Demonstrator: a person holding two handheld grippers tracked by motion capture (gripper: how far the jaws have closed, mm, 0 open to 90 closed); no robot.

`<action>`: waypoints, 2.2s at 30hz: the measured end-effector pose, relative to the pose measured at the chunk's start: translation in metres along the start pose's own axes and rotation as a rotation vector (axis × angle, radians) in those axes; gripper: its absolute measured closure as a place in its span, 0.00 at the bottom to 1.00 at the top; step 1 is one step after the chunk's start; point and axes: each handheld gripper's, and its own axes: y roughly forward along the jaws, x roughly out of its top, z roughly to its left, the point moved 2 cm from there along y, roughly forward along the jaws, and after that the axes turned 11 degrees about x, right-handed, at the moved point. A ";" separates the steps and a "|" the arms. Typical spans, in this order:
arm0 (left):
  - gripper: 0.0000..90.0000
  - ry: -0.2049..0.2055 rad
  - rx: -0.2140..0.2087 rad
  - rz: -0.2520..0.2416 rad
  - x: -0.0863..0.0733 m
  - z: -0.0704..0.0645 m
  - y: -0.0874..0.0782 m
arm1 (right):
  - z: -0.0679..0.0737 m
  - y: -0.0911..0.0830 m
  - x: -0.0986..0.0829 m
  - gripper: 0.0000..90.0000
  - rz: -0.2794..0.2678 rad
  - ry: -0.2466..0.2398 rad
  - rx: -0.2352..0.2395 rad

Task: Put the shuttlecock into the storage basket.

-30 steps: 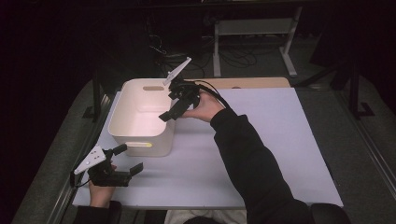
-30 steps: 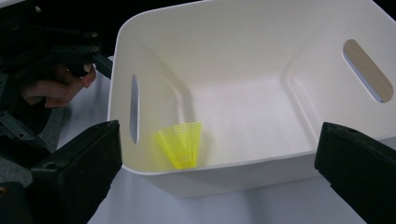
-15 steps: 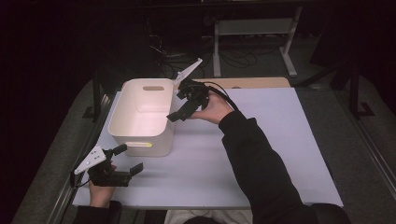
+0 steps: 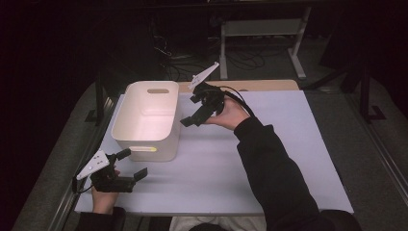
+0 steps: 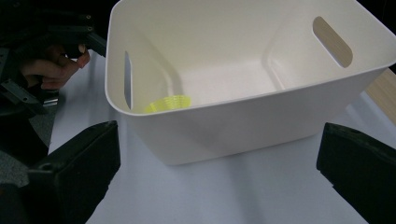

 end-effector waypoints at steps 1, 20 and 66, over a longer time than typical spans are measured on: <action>0.00 -0.001 0.000 0.000 0.000 0.000 0.000 | 0.000 -0.001 -0.001 0.00 -0.001 -0.002 -0.003; 0.00 0.000 0.002 0.000 0.000 0.000 0.000 | -0.003 -0.019 -0.025 0.00 -0.026 0.033 -0.026; 0.00 0.003 0.008 0.006 0.000 0.000 0.000 | -0.007 -0.068 -0.101 0.00 -0.119 0.147 -0.080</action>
